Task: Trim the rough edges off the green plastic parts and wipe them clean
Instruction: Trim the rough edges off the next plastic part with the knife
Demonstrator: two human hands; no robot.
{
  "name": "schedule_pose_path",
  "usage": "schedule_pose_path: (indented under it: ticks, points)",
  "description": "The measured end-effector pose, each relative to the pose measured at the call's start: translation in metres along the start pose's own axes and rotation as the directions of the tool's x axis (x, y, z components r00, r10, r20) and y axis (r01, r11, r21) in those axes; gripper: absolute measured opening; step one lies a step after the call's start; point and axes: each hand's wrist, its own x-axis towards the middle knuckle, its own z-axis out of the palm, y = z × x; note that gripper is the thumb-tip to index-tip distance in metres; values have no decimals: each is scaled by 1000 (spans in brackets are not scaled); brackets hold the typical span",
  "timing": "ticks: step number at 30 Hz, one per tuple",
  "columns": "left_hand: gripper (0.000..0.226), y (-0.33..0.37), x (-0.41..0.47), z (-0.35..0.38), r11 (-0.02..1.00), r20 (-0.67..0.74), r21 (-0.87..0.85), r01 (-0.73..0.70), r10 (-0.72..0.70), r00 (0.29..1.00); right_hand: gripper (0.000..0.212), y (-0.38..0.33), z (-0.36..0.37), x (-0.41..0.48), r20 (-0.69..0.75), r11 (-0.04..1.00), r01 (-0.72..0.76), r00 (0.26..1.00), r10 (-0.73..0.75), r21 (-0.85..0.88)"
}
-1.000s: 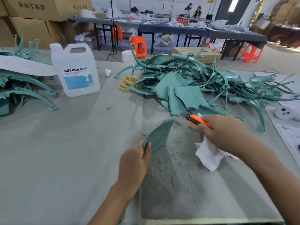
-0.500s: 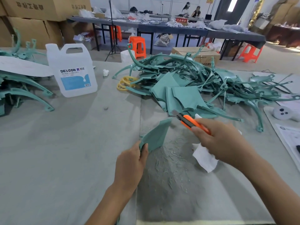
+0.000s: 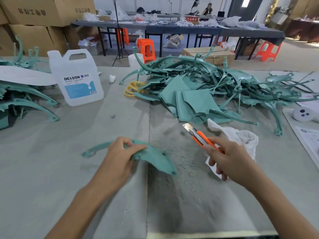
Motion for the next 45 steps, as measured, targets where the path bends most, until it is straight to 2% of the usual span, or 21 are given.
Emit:
schedule_pose_path:
  ticks: [4,6,7,9,10,11,12,13,15,16,17,19,21,23,27,29,32,35,41,45]
  points:
    - [71,-31,-13,-15,996,187,71,53,-66,980,15,12,23,-14,21,998,5,1000,-7,67]
    - [82,-37,-24,-17,989,209,105,100,-121,970,16,17,32,-20,43,995,0,999,-5,98]
    - [82,-37,-30,-16,986,176,104,127,-144,974,16,19,35,-22,56,994,-5,998,-1,113]
    - [70,-34,-49,-12,977,23,47,208,-209,978,17,22,41,-28,80,990,-19,997,8,139]
    - [57,-28,-61,-9,957,-80,-13,290,-290,954,17,23,43,-31,83,988,-20,997,7,151]
    - [40,-17,-73,-6,909,-154,-98,406,-417,896,18,24,46,-34,78,986,-17,997,5,163]
    - [29,-7,-82,-1,820,-157,-221,528,-564,810,18,25,48,-36,71,984,-13,997,0,177]
    - [37,2,-87,3,686,-96,-374,624,-698,710,18,26,51,-39,66,981,-9,998,-4,193]
    - [44,5,-91,12,369,118,-650,664,-815,568,17,29,58,-43,61,975,-5,998,-9,224]
    - [38,6,-86,12,204,246,-736,645,-808,536,16,30,61,-44,53,973,-2,999,-11,232]
    - [32,8,-80,9,74,358,-776,627,-766,534,15,32,65,-46,45,973,2,999,-13,231]
    - [25,17,-71,7,-50,471,-786,617,-695,543,16,33,71,-48,39,976,21,999,-30,219]
    - [19,25,-67,12,-55,470,-792,608,-691,549,19,32,76,-50,40,976,51,997,-60,210]
    - [15,34,-61,19,10,431,-792,610,-699,571,25,28,79,-51,42,977,79,995,-89,196]
    - [8,45,-43,24,114,326,-802,586,-738,591,14,27,81,-53,66,984,137,987,-145,115]
    - [7,51,-36,17,109,299,-843,527,-720,626,14,22,78,-55,81,984,169,982,-173,54]
    - [8,54,-30,0,91,276,-881,465,-700,659,29,12,73,-57,97,977,211,973,-209,-13]
    - [8,55,-29,-13,112,244,-898,426,-678,693,29,6,70,-56,125,966,249,963,-240,-65]
    - [8,53,-31,-25,113,200,-923,367,-673,712,21,-4,68,-57,194,925,354,926,-325,-141]
    - [14,53,-35,-33,88,233,-922,378,-654,720,28,-11,66,-53,208,896,415,901,-381,-159]
